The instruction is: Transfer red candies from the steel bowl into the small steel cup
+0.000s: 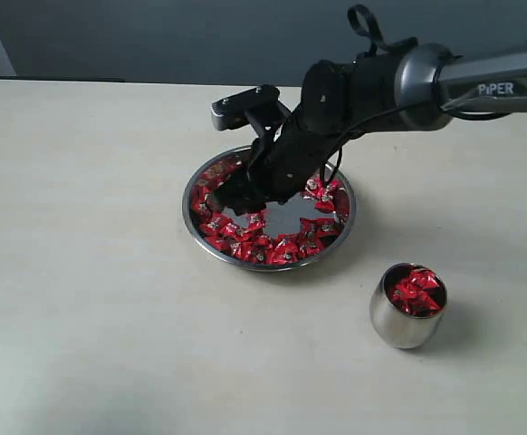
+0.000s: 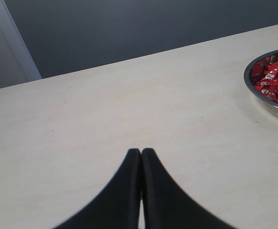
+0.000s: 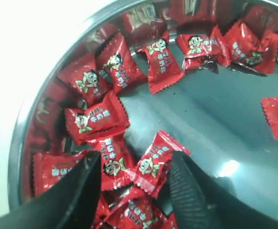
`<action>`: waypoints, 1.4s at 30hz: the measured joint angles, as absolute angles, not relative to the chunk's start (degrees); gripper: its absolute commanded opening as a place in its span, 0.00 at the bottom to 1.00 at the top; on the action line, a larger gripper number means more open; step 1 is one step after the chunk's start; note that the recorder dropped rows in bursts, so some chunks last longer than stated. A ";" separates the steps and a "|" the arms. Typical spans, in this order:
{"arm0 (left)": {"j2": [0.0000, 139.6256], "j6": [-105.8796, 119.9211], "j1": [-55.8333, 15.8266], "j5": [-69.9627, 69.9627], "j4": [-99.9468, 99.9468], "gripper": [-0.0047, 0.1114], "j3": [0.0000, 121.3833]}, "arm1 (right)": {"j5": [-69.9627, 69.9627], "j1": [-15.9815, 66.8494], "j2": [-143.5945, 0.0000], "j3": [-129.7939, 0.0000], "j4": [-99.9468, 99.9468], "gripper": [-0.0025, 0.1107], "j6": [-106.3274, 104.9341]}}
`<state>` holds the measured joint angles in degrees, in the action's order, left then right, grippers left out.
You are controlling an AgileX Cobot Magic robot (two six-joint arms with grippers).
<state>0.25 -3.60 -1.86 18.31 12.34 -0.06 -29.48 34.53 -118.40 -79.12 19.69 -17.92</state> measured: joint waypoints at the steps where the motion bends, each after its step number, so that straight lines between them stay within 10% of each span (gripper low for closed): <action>1: 0.25 -3.60 -1.86 18.31 12.34 0.04 -0.06 | -29.48 34.53 -119.07 -79.37 19.96 0.41 -17.92; 14: 0.25 -3.60 -1.86 18.31 12.34 0.04 -0.06 | -28.41 34.53 -123.38 -79.87 20.74 0.39 -18.02; 21: 0.25 -3.60 -1.86 18.31 12.34 0.04 -0.06 | -28.02 34.53 -123.75 -79.87 19.94 0.03 -18.02; 33: 0.25 -3.60 -1.86 18.31 12.34 0.04 -0.06 | -32.27 34.53 -109.93 -79.02 14.04 0.03 -14.81; 42: 0.25 -3.60 -1.86 18.31 12.34 0.04 -0.06 | -34.24 34.53 -81.87 -53.62 7.77 0.03 -6.14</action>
